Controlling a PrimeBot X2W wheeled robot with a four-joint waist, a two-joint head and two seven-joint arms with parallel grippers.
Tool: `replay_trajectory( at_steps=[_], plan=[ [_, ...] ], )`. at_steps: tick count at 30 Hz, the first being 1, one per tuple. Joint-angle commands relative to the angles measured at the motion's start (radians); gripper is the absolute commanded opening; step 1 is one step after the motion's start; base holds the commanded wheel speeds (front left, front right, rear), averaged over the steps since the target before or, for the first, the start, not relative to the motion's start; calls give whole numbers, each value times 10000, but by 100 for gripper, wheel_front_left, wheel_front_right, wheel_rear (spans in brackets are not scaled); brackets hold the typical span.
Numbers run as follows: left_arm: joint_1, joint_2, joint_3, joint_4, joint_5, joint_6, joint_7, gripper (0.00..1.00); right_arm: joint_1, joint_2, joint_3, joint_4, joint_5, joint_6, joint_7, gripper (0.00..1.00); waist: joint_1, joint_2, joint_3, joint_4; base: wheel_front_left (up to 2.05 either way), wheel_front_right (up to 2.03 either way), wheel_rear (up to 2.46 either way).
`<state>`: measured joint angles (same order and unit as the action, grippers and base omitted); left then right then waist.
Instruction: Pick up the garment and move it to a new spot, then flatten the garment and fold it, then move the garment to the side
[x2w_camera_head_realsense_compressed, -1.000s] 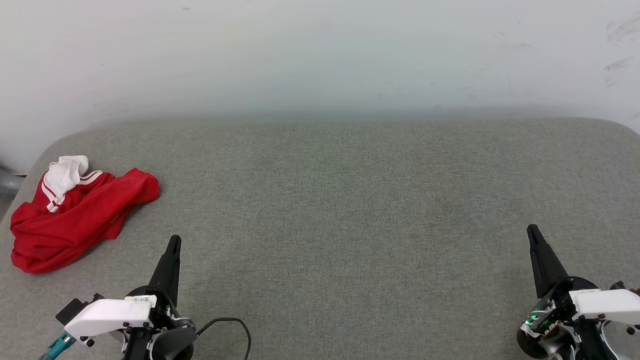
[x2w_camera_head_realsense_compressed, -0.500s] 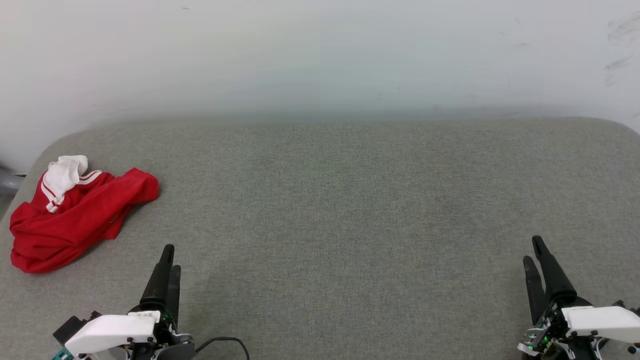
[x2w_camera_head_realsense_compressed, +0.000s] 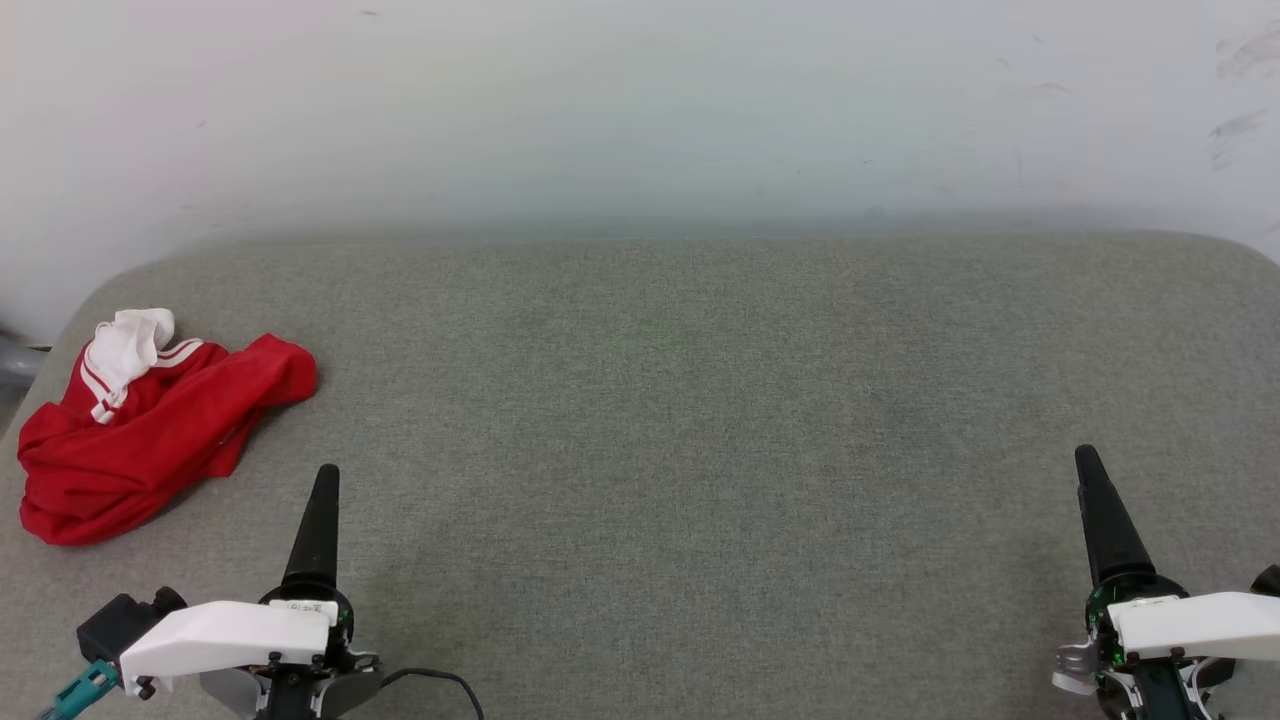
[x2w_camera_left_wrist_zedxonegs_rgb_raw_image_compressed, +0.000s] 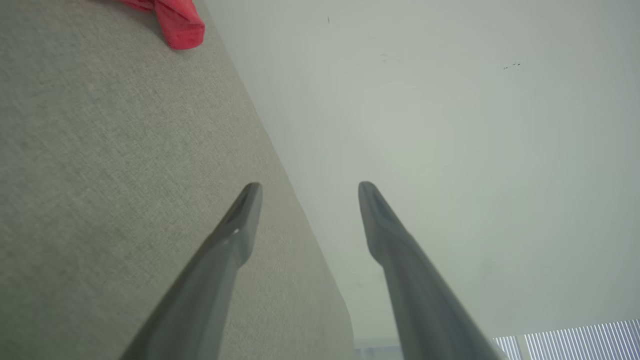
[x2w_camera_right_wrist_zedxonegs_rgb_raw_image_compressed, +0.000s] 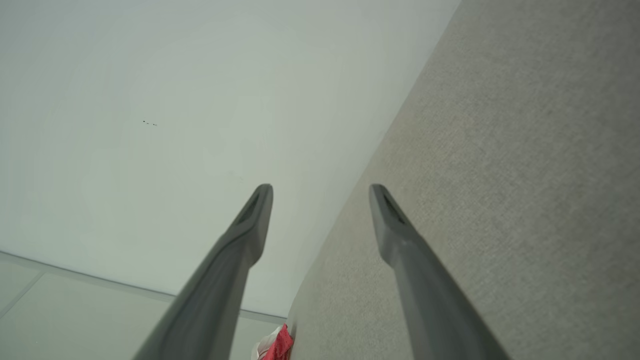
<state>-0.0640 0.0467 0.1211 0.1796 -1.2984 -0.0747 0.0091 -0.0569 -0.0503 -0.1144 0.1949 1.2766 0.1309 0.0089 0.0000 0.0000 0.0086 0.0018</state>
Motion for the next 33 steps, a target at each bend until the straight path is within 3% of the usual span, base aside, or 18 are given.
replay_trajectory(
  at_steps=[1,21,33],
  plan=[
    [-53,23,-40,-312,490,150,-121,100,-57,-10,-23,-291,-477,0,-112,100,0,0,1,1,0,0,0],
    [197,30,-612,-1144,4175,1159,-861,100,183,-8,493,-957,-4766,-1,-853,100,0,0,4,29,0,0,0],
    [246,33,-806,-1364,5862,1322,-1236,100,250,-6,682,-1109,-6544,-1,-1228,100,0,0,41,30,0,0,0]
  ],
)
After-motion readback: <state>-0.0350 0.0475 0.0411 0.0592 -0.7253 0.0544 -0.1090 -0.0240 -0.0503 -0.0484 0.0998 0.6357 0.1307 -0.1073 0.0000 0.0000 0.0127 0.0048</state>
